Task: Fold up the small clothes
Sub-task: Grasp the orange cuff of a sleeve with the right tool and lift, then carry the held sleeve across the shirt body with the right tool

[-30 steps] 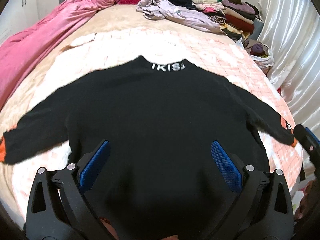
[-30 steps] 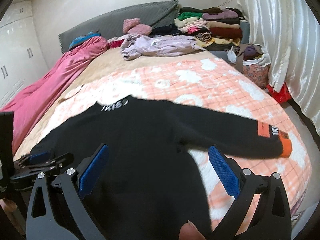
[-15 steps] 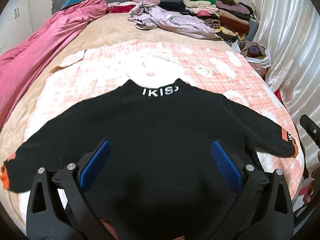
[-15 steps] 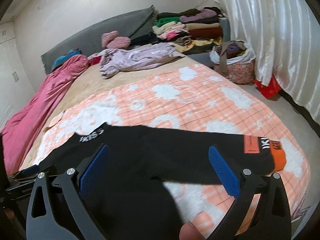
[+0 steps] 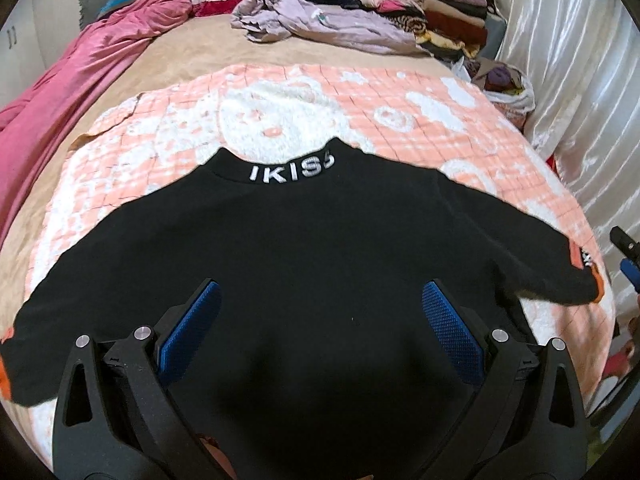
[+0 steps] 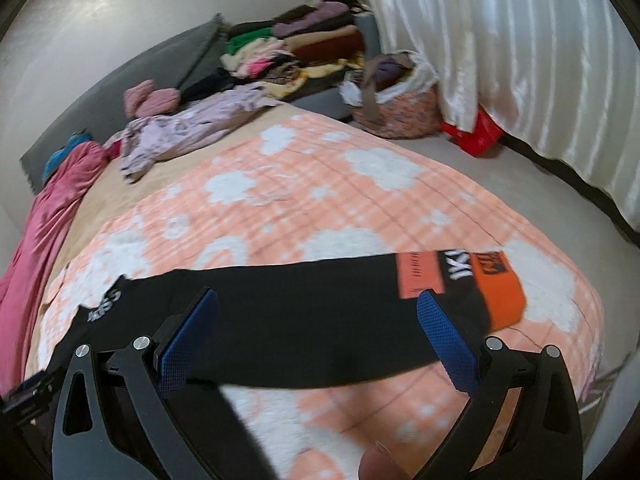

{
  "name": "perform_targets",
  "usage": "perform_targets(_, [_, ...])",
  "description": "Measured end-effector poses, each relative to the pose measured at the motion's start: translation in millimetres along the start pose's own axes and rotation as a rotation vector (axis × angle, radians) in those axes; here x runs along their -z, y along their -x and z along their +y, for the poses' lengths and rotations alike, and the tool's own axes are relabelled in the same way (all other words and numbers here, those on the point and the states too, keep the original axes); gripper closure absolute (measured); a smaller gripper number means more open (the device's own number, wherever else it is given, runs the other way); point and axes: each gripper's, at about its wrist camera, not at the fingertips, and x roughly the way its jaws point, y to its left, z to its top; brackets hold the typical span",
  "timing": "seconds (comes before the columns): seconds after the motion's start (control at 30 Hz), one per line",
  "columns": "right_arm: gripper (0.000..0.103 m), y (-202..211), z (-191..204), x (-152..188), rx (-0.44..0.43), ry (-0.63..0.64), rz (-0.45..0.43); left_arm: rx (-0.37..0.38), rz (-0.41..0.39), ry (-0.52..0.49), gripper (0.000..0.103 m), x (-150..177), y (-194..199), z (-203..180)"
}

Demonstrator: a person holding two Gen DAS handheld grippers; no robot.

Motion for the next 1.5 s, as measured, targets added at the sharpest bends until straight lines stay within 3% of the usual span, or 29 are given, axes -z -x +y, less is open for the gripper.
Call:
perform_targets(0.53, [0.004,-34.5,-147.9,18.3,0.175,-0.303,0.088,-0.03,0.051,-0.102,0.008,22.0,-46.4,-19.8])
perform_targets(0.77, [0.005,-47.5,-174.3,27.5,0.177,-0.362,0.116,-0.02,0.036,-0.136,0.008,25.5,-59.7,-30.8])
perform_targets(0.83, [0.019,-47.6,-173.5,25.9,0.175,-0.347,0.104,-0.011,0.03,-0.145,0.008,25.6,-62.2,-34.5])
perform_targets(0.87, [0.031,-48.4,-172.1,24.1,0.172,-0.33,0.101,-0.006,0.029,-0.15,0.008,25.7,-62.9,-35.8])
perform_targets(1.03, [0.055,-69.3,-163.7,14.9,0.129,-0.267,0.148,0.032,0.033,-0.154,0.008,27.2,-68.3,-37.8])
perform_targets(1.23, [0.068,-78.5,-167.8,14.9,0.076,-0.267,0.143,0.054,0.045,-0.137,0.008,30.0,-73.3,-35.6])
perform_targets(1.37, [0.069,-75.6,-171.1,17.8,0.045,-0.264,0.127,0.059,0.035,-0.123,0.008,30.3,-68.4,-33.8])
perform_targets(1.43, [0.075,-75.8,-173.5,18.4,0.023,-0.266,0.123,0.063,0.029,-0.121,0.008,29.8,-64.2,-33.8])
perform_targets(1.5, [0.088,-75.0,-174.1,18.7,-0.009,-0.269,0.115,0.069,0.025,-0.12,0.008,28.6,-60.2,-34.3])
